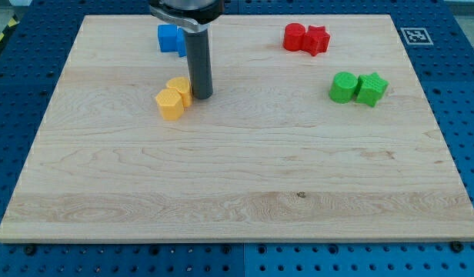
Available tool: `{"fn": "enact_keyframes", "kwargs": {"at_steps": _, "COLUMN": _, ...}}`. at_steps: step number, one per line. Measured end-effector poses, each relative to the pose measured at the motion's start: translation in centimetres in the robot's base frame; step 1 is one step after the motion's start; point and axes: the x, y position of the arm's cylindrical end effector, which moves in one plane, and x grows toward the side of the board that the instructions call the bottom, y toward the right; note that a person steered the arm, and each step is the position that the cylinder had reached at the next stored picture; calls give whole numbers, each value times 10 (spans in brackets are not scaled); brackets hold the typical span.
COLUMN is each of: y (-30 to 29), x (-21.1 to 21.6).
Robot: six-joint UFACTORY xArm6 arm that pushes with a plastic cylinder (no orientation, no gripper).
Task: Move the yellow blocks to the left side of the board
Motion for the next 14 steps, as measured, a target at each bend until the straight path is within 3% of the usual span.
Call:
{"fn": "enact_keyframes", "kwargs": {"at_steps": 3, "y": -23, "x": 47}}
{"fn": "enact_keyframes", "kwargs": {"at_steps": 7, "y": -90, "x": 30}}
{"fn": "enact_keyframes", "kwargs": {"at_steps": 8, "y": -86, "x": 36}}
{"fn": "enact_keyframes", "kwargs": {"at_steps": 9, "y": -39, "x": 43}}
{"fn": "enact_keyframes", "kwargs": {"at_steps": 10, "y": 0, "x": 19}}
{"fn": "enact_keyframes", "kwargs": {"at_steps": 14, "y": -5, "x": -3}}
